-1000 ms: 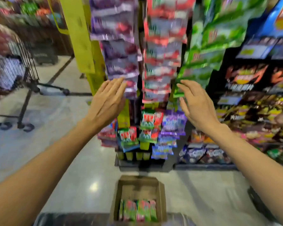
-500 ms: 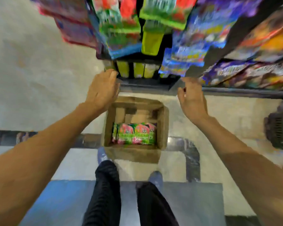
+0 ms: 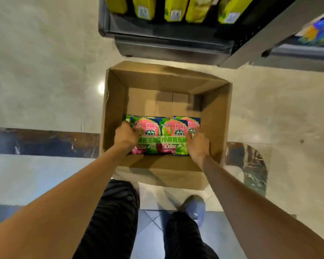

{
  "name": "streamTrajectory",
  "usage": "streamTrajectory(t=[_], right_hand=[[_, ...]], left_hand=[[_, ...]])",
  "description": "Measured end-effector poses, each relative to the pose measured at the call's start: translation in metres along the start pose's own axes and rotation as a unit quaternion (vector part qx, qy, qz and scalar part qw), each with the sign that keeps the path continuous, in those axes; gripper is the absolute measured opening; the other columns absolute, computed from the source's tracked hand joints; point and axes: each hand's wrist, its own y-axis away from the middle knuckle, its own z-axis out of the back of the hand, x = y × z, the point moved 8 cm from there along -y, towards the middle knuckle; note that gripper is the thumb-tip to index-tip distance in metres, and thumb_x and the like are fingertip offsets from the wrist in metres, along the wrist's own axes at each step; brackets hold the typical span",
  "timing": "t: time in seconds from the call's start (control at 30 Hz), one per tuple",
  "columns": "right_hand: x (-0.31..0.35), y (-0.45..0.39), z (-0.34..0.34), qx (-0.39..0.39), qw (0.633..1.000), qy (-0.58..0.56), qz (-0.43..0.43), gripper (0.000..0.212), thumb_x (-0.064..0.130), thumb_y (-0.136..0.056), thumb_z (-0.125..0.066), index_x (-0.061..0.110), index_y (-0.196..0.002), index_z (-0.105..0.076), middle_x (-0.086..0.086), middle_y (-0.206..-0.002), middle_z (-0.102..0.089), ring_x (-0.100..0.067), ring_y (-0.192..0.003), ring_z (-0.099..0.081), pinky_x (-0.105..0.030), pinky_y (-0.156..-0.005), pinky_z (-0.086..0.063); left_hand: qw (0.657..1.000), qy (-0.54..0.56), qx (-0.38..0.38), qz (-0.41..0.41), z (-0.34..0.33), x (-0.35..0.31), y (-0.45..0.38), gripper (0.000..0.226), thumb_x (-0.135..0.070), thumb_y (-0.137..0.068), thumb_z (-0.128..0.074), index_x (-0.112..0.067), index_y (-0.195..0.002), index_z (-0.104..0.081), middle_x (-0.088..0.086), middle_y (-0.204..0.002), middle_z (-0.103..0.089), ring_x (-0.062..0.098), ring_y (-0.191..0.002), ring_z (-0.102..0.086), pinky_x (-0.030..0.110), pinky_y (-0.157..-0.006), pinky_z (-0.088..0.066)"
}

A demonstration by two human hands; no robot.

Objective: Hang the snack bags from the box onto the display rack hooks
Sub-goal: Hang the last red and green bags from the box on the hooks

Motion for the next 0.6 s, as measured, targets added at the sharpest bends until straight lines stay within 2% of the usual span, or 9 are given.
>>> streamTrajectory(t=[0.17,0.23,0.33,0.4,0.5,0.6], right_hand=[[-0.003,-0.017,-0.049,0.015,0.996,-0.044,-0.078,0.049,0.023,-0.099,-0.044,-0.005,-0.138,-0.032,-0.017,-0.144,-0.035,-0.028,-0.129,-0.038,-0.021,-0.089,-0.029],[0.000,-0.016,-0.057,-0.006,0.992,-0.063,-0.105,0.057,0.025,-0.096,-0.049,-0.002,-0.141,-0.027,-0.014,-0.148,-0.028,-0.028,-0.135,-0.028,-0.029,-0.102,-0.028],[-0.005,-0.012,-0.062,-0.026,0.981,-0.084,-0.172,0.066,0.028,-0.092,-0.056,0.002,-0.142,-0.020,-0.017,-0.148,-0.025,-0.032,-0.136,-0.025,-0.046,-0.105,-0.032],[-0.009,-0.010,-0.068,-0.012,0.973,-0.089,-0.212,0.070,0.031,-0.091,-0.058,0.004,-0.142,-0.018,-0.016,-0.147,-0.025,-0.033,-0.135,-0.025,-0.051,-0.103,-0.032],[-0.012,-0.011,-0.075,0.001,0.971,-0.087,-0.222,0.076,0.035,-0.087,-0.064,0.005,-0.141,-0.020,-0.016,-0.145,-0.027,-0.035,-0.133,-0.029,-0.051,-0.103,-0.031],[-0.019,-0.011,-0.074,-0.016,0.969,-0.101,-0.226,0.078,0.036,-0.082,-0.069,0.005,-0.140,-0.027,-0.015,-0.145,-0.032,-0.033,-0.133,-0.031,-0.049,-0.104,-0.030]], left_hand=[[0.995,0.065,0.027,0.069,-0.045,0.020,-0.030,0.053,-0.023,-0.096,-0.049,0.001,-0.138,-0.028,0.022,-0.136,-0.044,0.038,-0.124,-0.045,0.041,-0.098,-0.039],[0.992,0.090,0.014,0.086,-0.053,0.020,-0.034,0.060,-0.020,-0.094,-0.051,0.000,-0.142,-0.021,0.022,-0.141,-0.037,0.037,-0.128,-0.040,0.043,-0.102,-0.036],[0.981,0.148,-0.008,0.122,-0.056,0.022,-0.037,0.072,-0.016,-0.091,-0.058,0.001,-0.145,-0.013,0.020,-0.146,-0.030,0.035,-0.131,-0.037,0.041,-0.104,-0.034],[0.975,0.174,-0.010,0.136,-0.058,0.025,-0.038,0.068,-0.015,-0.089,-0.061,0.003,-0.141,-0.021,0.020,-0.139,-0.042,0.034,-0.125,-0.046,0.038,-0.097,-0.040],[0.974,0.183,-0.022,0.130,-0.056,0.028,-0.041,0.053,-0.016,-0.086,-0.065,0.000,-0.129,-0.037,0.018,-0.128,-0.053,0.033,-0.118,-0.052,0.036,-0.087,-0.044],[0.975,0.189,-0.035,0.111,-0.053,0.032,-0.040,0.052,-0.017,-0.082,-0.071,-0.001,-0.124,-0.046,0.017,-0.125,-0.057,0.032,-0.117,-0.054,0.037,-0.088,-0.045]])
